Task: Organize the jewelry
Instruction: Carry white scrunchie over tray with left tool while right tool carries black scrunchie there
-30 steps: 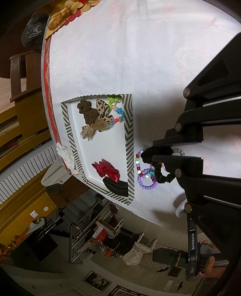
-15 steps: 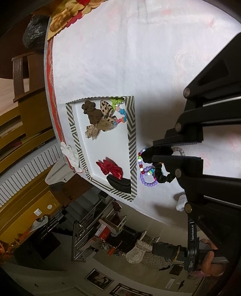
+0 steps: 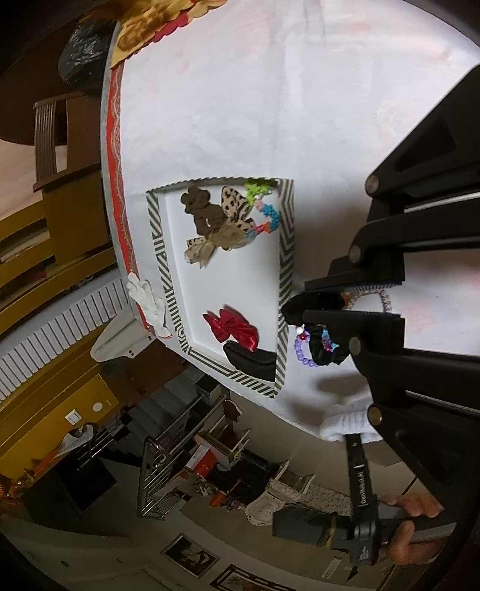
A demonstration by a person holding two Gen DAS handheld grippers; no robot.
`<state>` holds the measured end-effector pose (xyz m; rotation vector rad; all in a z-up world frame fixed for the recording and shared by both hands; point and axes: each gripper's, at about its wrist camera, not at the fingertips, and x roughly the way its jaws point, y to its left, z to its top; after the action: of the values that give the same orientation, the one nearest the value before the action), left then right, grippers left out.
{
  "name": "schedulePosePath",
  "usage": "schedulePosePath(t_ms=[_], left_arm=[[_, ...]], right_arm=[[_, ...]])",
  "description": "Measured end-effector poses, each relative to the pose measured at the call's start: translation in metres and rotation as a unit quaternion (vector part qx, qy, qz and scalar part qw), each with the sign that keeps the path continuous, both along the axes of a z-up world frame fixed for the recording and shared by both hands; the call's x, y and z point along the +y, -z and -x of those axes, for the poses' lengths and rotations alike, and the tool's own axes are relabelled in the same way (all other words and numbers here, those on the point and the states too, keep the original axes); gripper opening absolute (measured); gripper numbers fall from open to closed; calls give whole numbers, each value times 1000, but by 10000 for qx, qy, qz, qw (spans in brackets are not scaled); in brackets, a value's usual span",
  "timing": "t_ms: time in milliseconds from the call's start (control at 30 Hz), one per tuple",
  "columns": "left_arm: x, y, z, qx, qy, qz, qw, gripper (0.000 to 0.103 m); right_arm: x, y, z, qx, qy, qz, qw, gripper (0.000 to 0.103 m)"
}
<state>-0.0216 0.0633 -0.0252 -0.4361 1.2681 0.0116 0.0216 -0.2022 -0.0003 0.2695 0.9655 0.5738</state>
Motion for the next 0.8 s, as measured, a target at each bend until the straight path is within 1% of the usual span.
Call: schedulePosePath(t_ms=[267, 433, 800], left_arm=[[-2, -16, -40, -281, 159, -304, 9990, 26], [0, -19, -70, -378, 217, -375, 9983, 26], [33, -18, -144, -441, 171, -586, 9972, 26]], right_arm=[[13, 3, -25, 53, -7, 118, 9999, 9], [23, 9, -48, 136, 56, 140, 9998, 9], [55, 32, -100, 393, 141, 152, 9990, 9]])
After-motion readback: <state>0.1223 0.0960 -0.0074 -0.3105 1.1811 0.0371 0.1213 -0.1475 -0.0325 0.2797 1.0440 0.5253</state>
